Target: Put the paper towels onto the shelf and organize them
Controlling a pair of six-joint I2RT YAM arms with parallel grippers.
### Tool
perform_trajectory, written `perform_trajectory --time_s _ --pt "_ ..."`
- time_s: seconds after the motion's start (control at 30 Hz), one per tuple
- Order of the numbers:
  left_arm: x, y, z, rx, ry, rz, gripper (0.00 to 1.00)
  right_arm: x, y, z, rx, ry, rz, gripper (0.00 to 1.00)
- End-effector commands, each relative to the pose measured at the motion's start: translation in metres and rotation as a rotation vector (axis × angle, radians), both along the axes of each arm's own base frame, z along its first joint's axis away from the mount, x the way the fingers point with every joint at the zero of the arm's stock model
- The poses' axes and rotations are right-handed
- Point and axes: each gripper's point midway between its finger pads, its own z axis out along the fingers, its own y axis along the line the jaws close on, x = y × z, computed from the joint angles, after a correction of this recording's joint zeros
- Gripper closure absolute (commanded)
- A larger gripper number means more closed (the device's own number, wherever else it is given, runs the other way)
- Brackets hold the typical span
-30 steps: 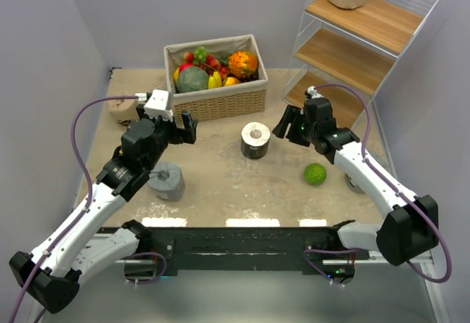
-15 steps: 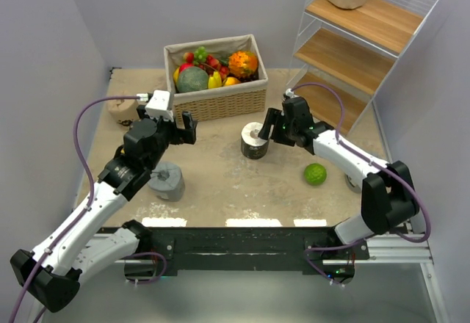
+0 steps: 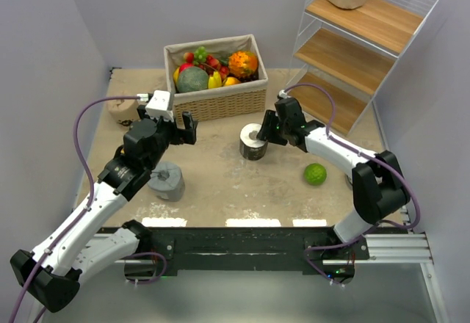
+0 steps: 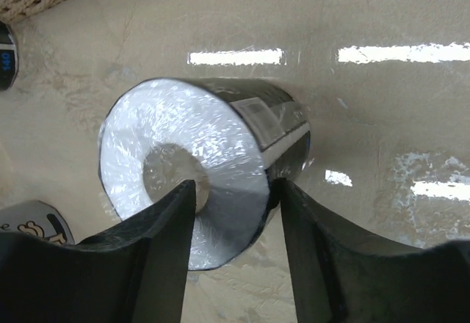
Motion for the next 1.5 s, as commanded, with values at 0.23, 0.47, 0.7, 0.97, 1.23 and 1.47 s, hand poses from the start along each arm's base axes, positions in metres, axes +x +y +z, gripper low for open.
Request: perform_trajectory --time_s 0.23,0.47,0.7,0.97,1.23,1.47 --pt "-0.002 -0.004 0.014 -0.029 -0.044 -0.022 0.00 0.004 -0.022 0.029 -0.031 -0.086 -0.126 0.62" --pt "-0.002 -0.004 0.014 -0.028 -0.046 -0.024 0.00 -0.004 -0.053 0.049 -0.096 -0.141 -0.228 0.66" --pt "-0.003 -0.006 0.014 -0.031 -0.046 -0.031 0.00 -0.008 -0.071 0.059 -0.088 -0.174 -0.285 0.67" --pt "-0.004 -0.008 0.016 -0.035 -0.051 -0.040 0.00 0.003 -0.101 0.122 -0.008 -0.321 -0.464 0.67" --pt "-0.005 -0.008 0.018 -0.040 -0.056 -0.040 0.00 0.019 -0.137 0.201 0.110 -0.548 -0.689 0.68" --pt "-0.006 -0.008 0.020 -0.041 -0.060 -0.045 0.00 0.033 -0.158 0.261 0.215 -0.690 -0.836 0.69"
